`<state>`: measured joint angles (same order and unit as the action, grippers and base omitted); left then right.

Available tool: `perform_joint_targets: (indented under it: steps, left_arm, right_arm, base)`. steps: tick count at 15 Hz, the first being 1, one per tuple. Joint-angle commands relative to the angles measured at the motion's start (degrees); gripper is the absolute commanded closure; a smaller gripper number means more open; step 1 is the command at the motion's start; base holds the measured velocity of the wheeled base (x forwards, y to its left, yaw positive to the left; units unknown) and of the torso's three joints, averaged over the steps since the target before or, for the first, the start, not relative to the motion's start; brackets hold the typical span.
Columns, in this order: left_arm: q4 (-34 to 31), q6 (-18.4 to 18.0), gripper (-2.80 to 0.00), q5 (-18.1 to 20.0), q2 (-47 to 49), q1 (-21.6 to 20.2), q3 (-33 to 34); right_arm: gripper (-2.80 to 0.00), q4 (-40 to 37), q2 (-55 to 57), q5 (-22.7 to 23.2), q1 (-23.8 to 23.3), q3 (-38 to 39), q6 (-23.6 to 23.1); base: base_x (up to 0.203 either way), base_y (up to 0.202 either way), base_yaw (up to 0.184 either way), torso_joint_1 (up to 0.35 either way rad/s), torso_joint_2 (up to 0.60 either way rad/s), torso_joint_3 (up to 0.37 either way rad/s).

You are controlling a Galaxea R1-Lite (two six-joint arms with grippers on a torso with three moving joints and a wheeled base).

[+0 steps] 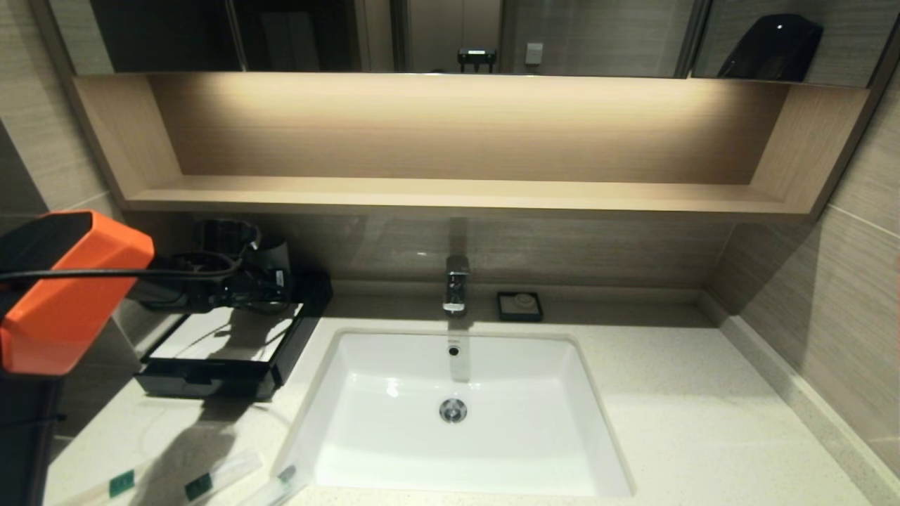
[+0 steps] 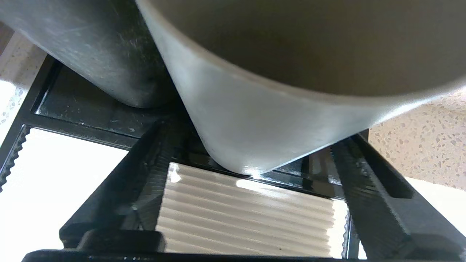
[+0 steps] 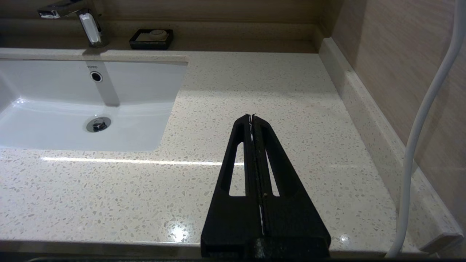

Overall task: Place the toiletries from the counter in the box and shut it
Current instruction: Place the cup on the storage box

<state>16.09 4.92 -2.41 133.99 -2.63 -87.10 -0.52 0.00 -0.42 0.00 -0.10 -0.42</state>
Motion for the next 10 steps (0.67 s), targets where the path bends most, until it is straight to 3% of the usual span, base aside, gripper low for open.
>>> perform_joint_targets:
  steps: [1,10]
  left_arm:
    - [0.22,0.08,-2.80,-0.05,-0.32,0.00,0.13]
    - [0.37,1.07,-2.80,-0.14,-7.36,0.00,7.66]
  right_arm:
    - [0.00,0.00,0.00,-0.02,0.08,0.01,-0.02]
    - [0.00,0.00,0.00,-0.02,0.00,0.01,-0.02]
  base:
    - [0.000,0.000,0.000,0.000,0.00,0.000]
    - [0.000,0.000,0.000,0.000,0.00,0.000]
